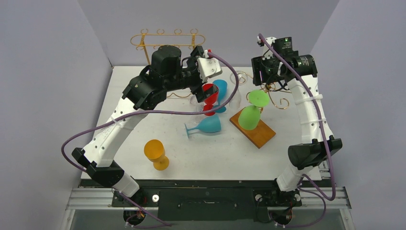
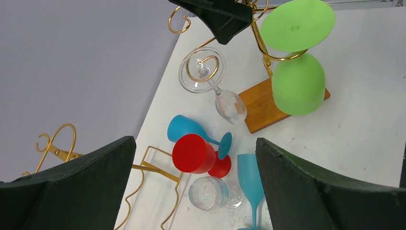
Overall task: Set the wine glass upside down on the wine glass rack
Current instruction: Adjust the wine rack at the center of the board.
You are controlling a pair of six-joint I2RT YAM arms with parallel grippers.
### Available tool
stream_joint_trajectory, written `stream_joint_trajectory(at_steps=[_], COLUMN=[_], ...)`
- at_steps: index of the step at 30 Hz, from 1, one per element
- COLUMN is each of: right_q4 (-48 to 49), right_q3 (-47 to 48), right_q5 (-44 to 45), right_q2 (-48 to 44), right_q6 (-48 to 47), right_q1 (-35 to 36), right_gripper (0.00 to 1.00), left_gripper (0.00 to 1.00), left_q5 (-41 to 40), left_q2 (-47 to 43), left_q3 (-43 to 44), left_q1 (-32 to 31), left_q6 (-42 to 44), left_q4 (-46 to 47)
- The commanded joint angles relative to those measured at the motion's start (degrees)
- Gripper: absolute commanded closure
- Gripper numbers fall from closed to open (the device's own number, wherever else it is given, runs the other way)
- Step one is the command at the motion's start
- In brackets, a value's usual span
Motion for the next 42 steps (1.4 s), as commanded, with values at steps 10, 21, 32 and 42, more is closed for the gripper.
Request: stream_joint_trajectory(at_steps=[10,21,32,42], right_q4=[0.2,2.7,10.3,18.8], right_q3=[-0.1,-2.6,-12.4,-23.2], right_q5=[0.3,1.0,2.4,7.2], right_q2=[2.1,2.0,-5.6,-12.6], right_q6=[-4.6,-4.7,-4.0,0.4], right_q1=[0.7,0.7,0.7,2.9], right_gripper=[0.46,0.64,0.79,1.0], left_gripper=[0.06,0.05,0.05,0.05], left_q5=[-1.3,-0.8,-0.7,-0.9], left_q2=[-1.7,-2.4,-3.3,-4.4], left_q3=[1.2,0.4,-0.2,-1.2], left_q1=[0.0,0.2,0.4,0.3], left_q6=[1.1,0.9,1.0,0.6], left_q4=[1.2,1.7,2.1,2.4])
